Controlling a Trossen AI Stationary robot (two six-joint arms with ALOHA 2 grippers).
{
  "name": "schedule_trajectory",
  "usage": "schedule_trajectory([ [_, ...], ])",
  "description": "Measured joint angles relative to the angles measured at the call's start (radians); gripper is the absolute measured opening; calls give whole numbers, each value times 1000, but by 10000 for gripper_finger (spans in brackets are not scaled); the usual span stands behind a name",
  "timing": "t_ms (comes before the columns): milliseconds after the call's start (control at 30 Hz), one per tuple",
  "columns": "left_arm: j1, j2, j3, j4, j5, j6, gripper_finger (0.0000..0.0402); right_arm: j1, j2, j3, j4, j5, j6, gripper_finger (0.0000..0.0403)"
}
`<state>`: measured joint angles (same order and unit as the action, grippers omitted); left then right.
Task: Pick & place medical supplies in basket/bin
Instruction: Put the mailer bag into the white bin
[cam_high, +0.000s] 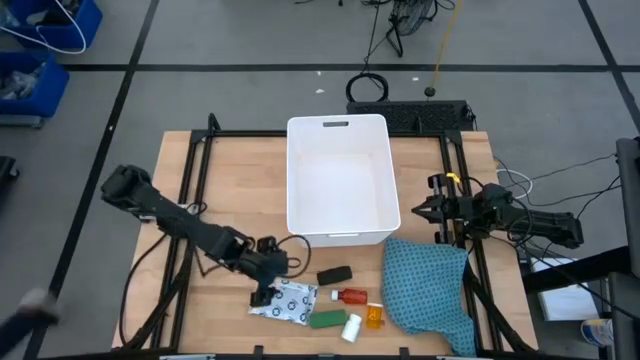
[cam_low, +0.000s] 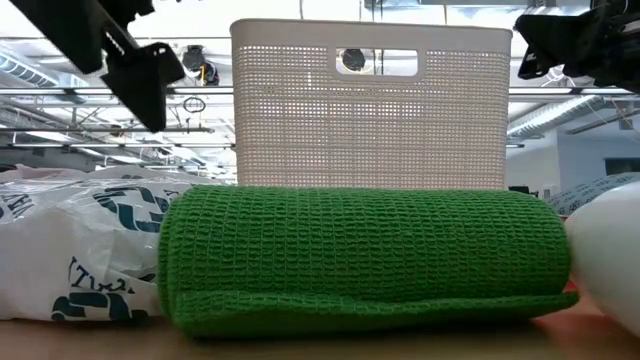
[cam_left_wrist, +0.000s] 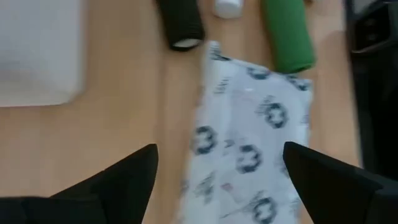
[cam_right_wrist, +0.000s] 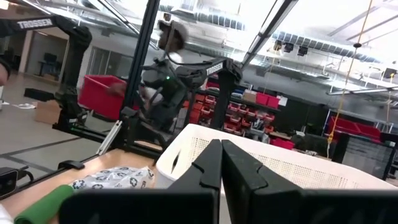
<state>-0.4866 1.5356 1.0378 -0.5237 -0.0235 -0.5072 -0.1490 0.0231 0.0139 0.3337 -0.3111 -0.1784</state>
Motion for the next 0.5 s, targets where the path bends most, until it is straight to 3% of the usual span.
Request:
schedule_trajectory([
  [133, 0, 48, 0, 56, 49, -17, 352, 0, 0, 0, -2, 0, 1, 0],
  [500, 11, 190, 0, 108, 23, 1, 351, 0, 0, 0, -4, 0, 2, 0],
])
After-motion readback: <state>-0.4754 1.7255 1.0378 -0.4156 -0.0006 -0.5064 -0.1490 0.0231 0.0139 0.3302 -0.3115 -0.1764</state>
